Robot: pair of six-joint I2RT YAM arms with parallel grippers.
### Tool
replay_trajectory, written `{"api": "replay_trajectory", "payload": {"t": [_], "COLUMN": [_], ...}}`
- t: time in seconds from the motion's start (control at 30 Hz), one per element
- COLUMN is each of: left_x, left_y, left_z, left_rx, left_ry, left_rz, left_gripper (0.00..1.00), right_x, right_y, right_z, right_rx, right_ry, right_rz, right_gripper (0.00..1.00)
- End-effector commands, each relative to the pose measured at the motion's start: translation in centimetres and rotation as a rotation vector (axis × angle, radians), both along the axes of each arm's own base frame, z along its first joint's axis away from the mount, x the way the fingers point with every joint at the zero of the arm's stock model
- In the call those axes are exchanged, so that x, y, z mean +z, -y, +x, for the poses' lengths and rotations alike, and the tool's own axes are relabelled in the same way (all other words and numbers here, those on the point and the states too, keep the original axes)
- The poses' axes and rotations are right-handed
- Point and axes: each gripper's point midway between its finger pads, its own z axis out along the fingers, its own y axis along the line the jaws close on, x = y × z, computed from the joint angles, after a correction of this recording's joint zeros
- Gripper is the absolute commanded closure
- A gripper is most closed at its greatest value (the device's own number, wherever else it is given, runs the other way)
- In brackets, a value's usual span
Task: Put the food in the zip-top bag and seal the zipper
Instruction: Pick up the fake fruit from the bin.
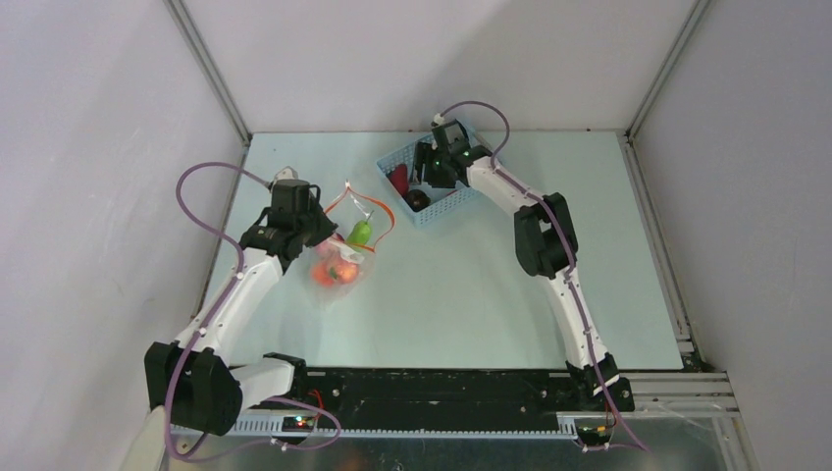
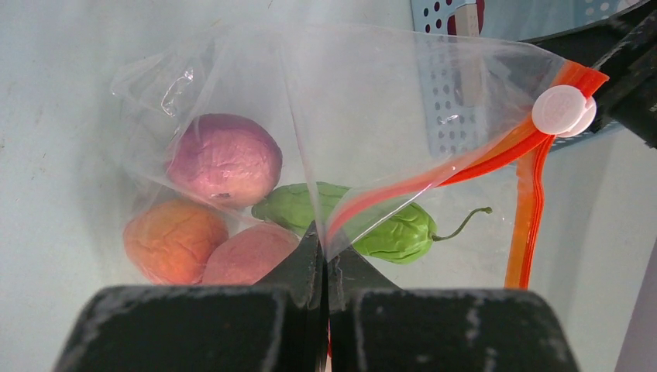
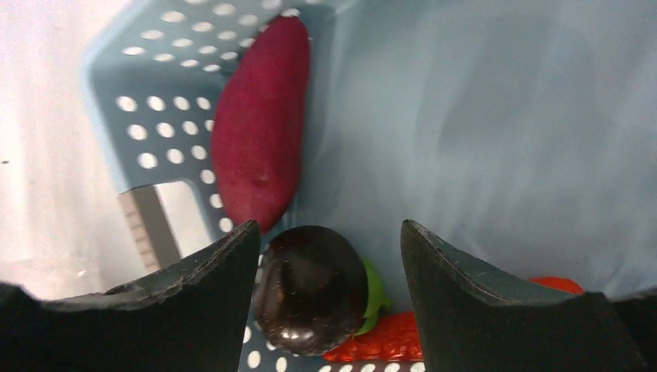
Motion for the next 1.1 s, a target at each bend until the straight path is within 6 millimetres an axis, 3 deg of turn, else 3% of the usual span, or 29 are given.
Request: {"api": "replay_trajectory", "payload": {"t": [0.0,0.43,0.6,0.9,1.07], "left_x": [0.6,0.5,0.5,0.5,0.4], "left_y": [-0.1,-0.1,-0.1,0.3,0.6], "left_z": [0.5,0.4,0.3,0.4,0.5], "left_rx": [0.004,0.003,0.004,-0.006,-0.020], "left_ry": [0.022,0.021,0.022,0.026,0.020], "left_rz": [-0.008,-0.011,-0.011,-0.028,-0.039], "left_gripper": [1.00,1.00,1.00,1.00,1.00], "right_x": [-0.2,-3.9,-4.3,-4.2,-4.8], "right_y": [0.6,0.0,0.1,2.1,1.0], "right_z": [-0.2,-2.6,-3.8,-6.2,-7.1], "right_rx": [-0.020,0.048,0.124,0.220,0.263], "right_ry": [-0.020,-0.125,-0.135,-0.138,-0.158], "right_rz": [-0.068,-0.143,-0.183,-0.314,-0.284], "right_gripper": [0.29,0.26,0.27,0.29,0.34]}}
